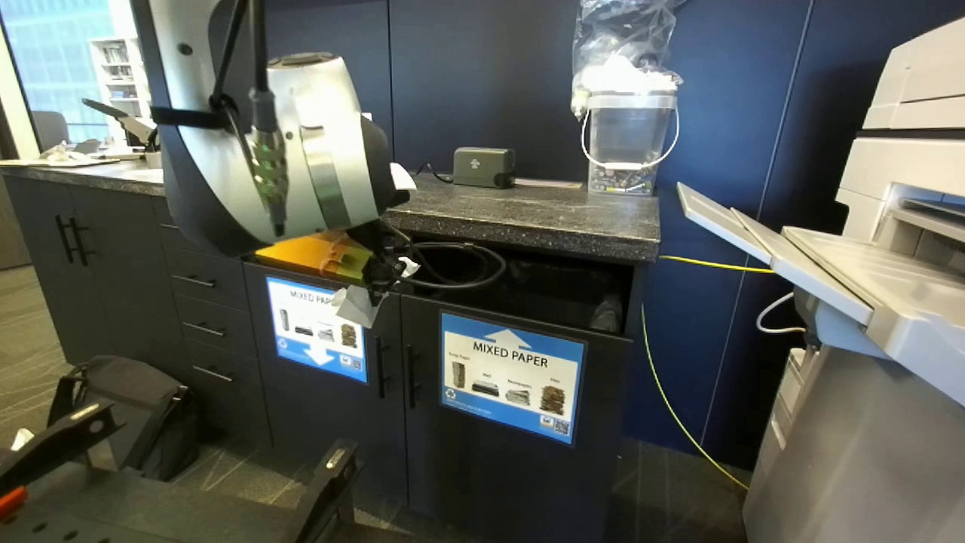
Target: Pick up the paper from the countertop and place it in the bin underneath the counter on the right
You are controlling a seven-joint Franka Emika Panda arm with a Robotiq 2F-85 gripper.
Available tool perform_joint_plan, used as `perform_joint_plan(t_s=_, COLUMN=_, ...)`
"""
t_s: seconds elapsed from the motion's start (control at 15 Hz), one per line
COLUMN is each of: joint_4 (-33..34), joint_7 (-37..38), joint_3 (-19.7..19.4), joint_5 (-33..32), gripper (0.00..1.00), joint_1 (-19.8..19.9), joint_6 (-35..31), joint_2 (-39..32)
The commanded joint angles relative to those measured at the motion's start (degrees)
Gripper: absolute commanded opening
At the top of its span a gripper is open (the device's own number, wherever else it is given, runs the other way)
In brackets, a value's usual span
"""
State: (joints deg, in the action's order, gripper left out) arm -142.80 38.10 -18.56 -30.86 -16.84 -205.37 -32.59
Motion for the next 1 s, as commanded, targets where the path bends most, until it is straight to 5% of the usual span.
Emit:
perform_joint_plan(t_s=0.0, joint_4=5.47, joint_7=-3.08, joint_3=-5.97, joint_5=13.1, gripper=0.1, joint_1=-7.36, joint_6=-10.68, joint_2=-10.82)
perform_joint_plan(t_s=0.47, joint_4=14.56, joint_7=-10.11, joint_3=-11.73, joint_5=34.66, gripper=0.11, joint_1=-16.43, joint_6=-17.57, joint_2=-28.3)
perform_joint_plan(t_s=0.53, joint_4=15.82, joint_7=-20.08, joint_3=-5.87, joint_5=42.22, gripper=0.11, joint_1=-11.53, joint_6=-17.45, joint_2=-27.56)
perform_joint_plan(t_s=0.73, joint_4=20.03, joint_7=-31.13, joint_3=-3.58, joint_5=52.96, gripper=0.11, joint_1=-9.9, joint_6=-19.55, joint_2=-30.75)
perform_joint_plan(t_s=0.93, joint_4=23.48, joint_7=-38.29, joint_3=-1.59, joint_5=57.04, gripper=0.11, joint_1=-7.06, joint_6=-23.5, joint_2=-32.45)
